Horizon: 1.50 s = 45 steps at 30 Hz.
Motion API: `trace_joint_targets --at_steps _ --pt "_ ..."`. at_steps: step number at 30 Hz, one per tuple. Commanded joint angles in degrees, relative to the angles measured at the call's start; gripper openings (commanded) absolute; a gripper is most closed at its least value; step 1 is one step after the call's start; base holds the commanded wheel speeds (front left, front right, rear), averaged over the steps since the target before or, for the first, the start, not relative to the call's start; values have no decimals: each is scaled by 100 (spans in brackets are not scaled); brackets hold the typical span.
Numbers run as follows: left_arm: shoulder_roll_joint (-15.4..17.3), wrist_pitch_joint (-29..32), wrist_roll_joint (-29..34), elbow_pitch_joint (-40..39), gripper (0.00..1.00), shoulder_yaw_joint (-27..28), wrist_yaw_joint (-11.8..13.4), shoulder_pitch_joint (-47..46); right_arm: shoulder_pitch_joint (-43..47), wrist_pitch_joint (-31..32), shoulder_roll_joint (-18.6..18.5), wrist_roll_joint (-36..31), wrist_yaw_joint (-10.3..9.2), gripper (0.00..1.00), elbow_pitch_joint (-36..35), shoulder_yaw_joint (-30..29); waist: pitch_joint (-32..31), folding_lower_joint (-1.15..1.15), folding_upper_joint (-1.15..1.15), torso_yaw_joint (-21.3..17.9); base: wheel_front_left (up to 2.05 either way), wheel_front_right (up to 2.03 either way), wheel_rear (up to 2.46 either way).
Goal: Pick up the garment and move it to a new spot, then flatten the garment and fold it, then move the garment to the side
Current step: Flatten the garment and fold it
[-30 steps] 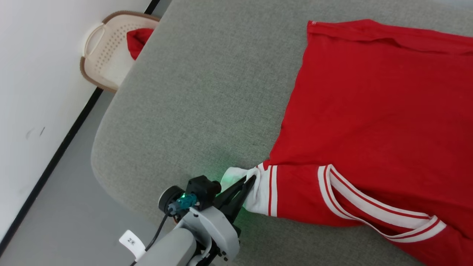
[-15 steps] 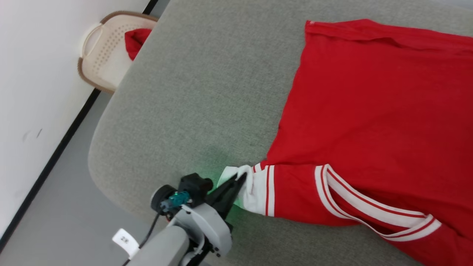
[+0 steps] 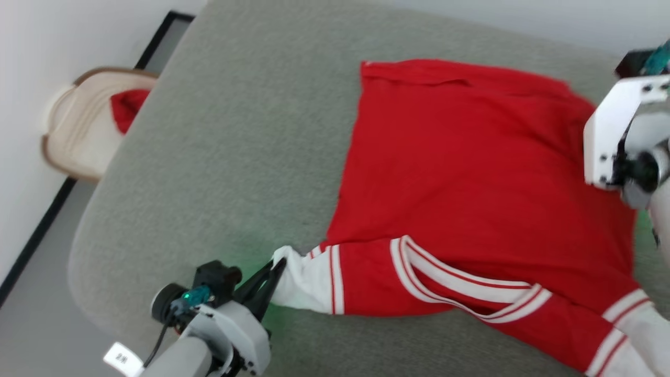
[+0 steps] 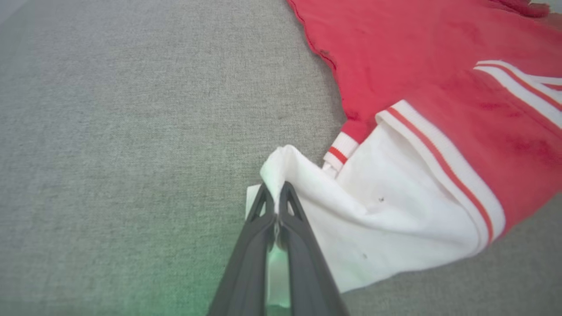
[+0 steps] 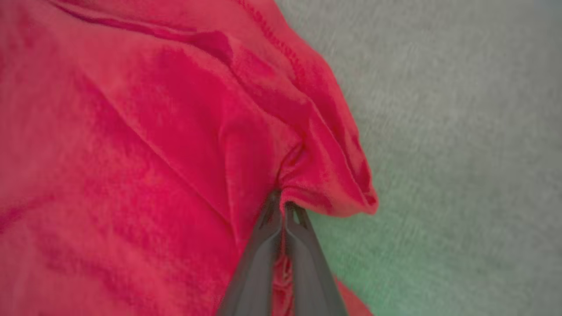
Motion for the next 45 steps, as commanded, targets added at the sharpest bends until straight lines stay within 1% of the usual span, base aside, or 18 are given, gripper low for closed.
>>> trace_joint_targets --at_steps 1,4,6,9,14,18,25,28,32,33,34,35,37,40,45 --pt "48 2 20 -14 0 18 -9 95 347 101 -105 215 18 0 -141 167 -437 0 0 -492 0 0 0" --pt "152 4 -4 -41 0 42 38 234 985 215 -460 928 9 0 -1011 567 -597 0 0 -697 0 0 0" --pt "205 14 -38 -72 0 57 86 317 1439 258 -720 1356 9 0 -1582 699 -698 0 0 -820 0 0 0" --pt "299 42 -71 -126 0 78 146 442 2088 236 -1075 1788 9 0 -2252 700 -829 0 0 -981 0 0 0" --pt "412 86 -127 -295 0 92 240 655 3103 145 -1297 2178 9 0 -2964 397 -1017 0 0 -1199 0 0 0" --pt "494 128 -166 -455 0 78 281 777 3821 85 -1279 2230 9 0 -3314 55 -1113 0 0 -1289 0 0 0" --pt "617 207 -224 -733 0 96 380 921 4895 38 -992 2039 9 0 -3765 -407 -1181 0 0 -1382 0 0 0" --pt "645 214 -244 -808 0 102 420 980 5167 -74 -803 1931 9 0 -3845 -515 -1176 0 0 -1415 0 0 0" --pt "677 234 -274 -892 0 115 467 1022 5284 -174 -605 1772 9 0 -3855 -504 -1169 0 0 -1461 0 0 0" --pt "678 239 -278 -910 0 113 480 1038 5291 -191 -571 1732 9 16 -3878 -487 -1178 0 0 -1473 0 0 0" --pt "682 244 -280 -927 0 108 481 1053 5291 -261 -561 1681 10 39 -3923 -477 -1184 0 0 -1480 0 0 0" --pt "692 245 -283 -938 0 102 488 1067 5294 -320 -557 1617 10 100 -3935 -506 -1196 0 0 -1490 0 0 0" --pt "696 253 -292 -961 0 93 501 1084 5326 -384 -501 1569 9 100 -3994 -538 -1216 0 0 -1503 0 0 0" --pt "707 265 -301 -988 0 72 528 1108 5429 -506 -512 1464 6 100 -4150 -617 -1259 0 0 -1514 0 0 0" --pt "733 271 -328 -1048 0 52 530 1172 5685 -815 -475 1176 7 100 -4723 -791 -1309 0 0 -1515 0 0 0"
